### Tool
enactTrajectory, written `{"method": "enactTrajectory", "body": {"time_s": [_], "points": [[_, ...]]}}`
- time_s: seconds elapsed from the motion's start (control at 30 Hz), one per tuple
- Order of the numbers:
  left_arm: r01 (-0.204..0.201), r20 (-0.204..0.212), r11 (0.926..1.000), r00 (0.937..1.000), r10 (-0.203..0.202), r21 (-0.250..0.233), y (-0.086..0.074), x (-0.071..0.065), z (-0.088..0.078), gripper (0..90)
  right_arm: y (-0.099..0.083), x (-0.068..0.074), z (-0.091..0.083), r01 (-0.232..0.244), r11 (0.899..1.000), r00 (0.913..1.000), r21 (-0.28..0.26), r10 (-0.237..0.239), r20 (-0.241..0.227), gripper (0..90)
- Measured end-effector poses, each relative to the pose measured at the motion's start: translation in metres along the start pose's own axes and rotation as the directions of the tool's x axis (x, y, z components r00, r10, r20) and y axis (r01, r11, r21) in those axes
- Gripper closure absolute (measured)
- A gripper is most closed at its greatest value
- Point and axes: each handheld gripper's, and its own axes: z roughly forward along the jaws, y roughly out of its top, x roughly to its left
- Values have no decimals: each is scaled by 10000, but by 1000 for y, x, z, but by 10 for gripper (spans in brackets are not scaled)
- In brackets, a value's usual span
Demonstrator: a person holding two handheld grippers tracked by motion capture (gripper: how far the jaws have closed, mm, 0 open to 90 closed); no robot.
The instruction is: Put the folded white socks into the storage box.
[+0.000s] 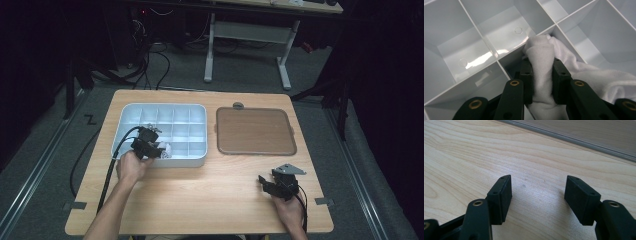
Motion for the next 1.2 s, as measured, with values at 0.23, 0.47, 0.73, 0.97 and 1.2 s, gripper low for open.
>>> {"method": "enactTrajectory", "body": {"time_s": [0.23,0.47,0.73,0.97,1.2], "points": [[-39,-6,9999,10000,39,-161,-1,0,-1,736,0,0,0,-8,10000,10000,1,8,-1,395],[173,60,9992,9998,-171,-358,2,0,-3,690,0,0,0,8,10000,10000,-2,-8,2,393],[692,330,9957,9972,-672,-609,9,0,-11,599,0,0,0,12,10000,10000,-2,-12,0,393],[1064,601,9910,9930,-1017,-806,15,-4,-25,517,0,0,0,-5,10000,10000,10,5,-3,390],[1148,1075,9894,9886,-1051,-885,15,-13,-40,475,0,0,0,-32,10000,10000,12,32,16,388]]}}
